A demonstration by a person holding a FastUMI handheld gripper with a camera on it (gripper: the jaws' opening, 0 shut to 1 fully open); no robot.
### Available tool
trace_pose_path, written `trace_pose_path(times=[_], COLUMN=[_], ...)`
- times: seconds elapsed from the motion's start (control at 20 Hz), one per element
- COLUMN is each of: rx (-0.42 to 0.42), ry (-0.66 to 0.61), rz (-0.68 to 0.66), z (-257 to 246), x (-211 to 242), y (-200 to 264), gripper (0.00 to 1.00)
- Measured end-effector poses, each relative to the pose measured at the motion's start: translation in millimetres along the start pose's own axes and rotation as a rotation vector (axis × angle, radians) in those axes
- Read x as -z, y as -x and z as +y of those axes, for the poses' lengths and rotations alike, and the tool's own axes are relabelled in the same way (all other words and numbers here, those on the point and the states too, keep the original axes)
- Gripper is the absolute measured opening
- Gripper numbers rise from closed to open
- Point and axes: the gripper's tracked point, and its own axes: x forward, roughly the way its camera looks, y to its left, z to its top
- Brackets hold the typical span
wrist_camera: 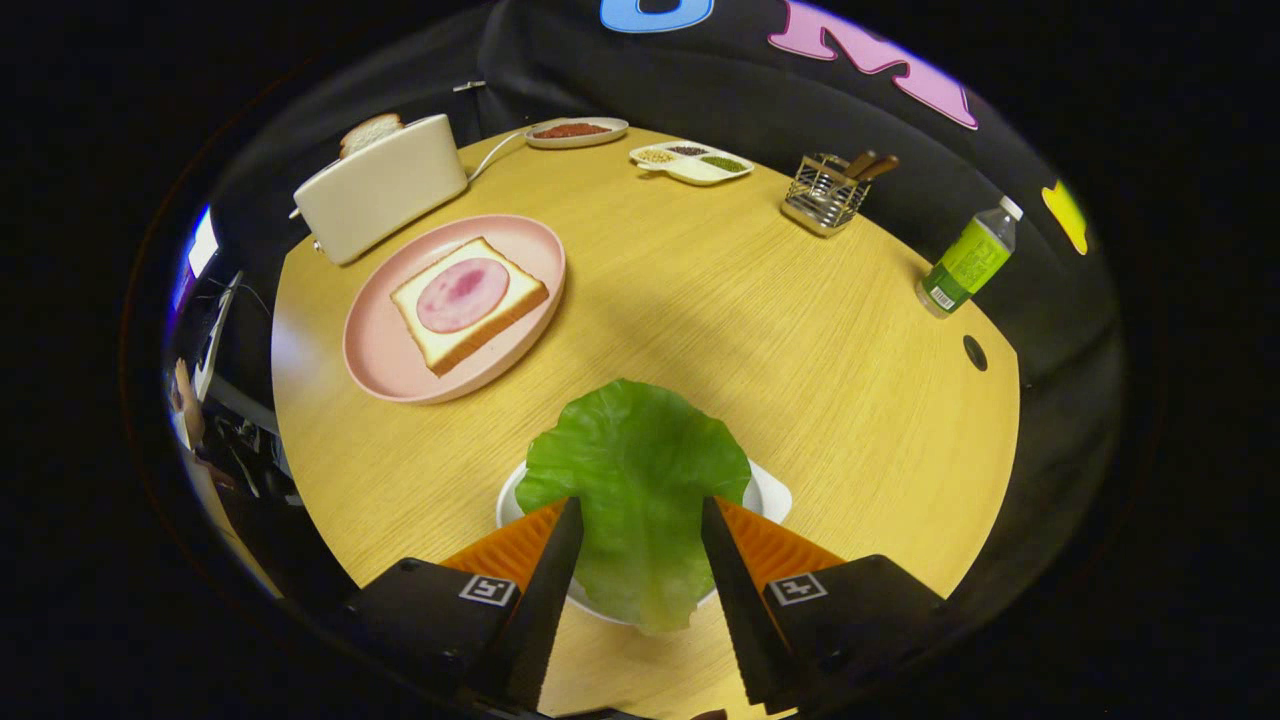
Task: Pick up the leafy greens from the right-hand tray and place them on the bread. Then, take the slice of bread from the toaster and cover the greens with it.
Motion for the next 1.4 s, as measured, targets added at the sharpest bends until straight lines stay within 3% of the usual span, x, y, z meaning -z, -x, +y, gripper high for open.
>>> trace_pose_path(times=[0.2, 0.4, 0.45, 0.55, 0.6, 1.05, 1.4], rx=[-0.036, -0.018, -0.009, 0.004, 0.017, 0.059, -0.003], ry=[-0.012, -0.06, -0.06, -0.042, -0.025, -0.103, -0.101], rz=[0.048, 0.06, 0.058, 0.042, 0.037, -0.093, -0.246], z=[3, -3, -3, -4, -4, 10, 67], x=[8, 6, 7, 6, 6, -27, -104], y=[-12, -13, -12, -12, -12, 48, 85], gripper=[0.71, 0.55, 0.36, 0.12, 0.1, 0.09, 0.09])
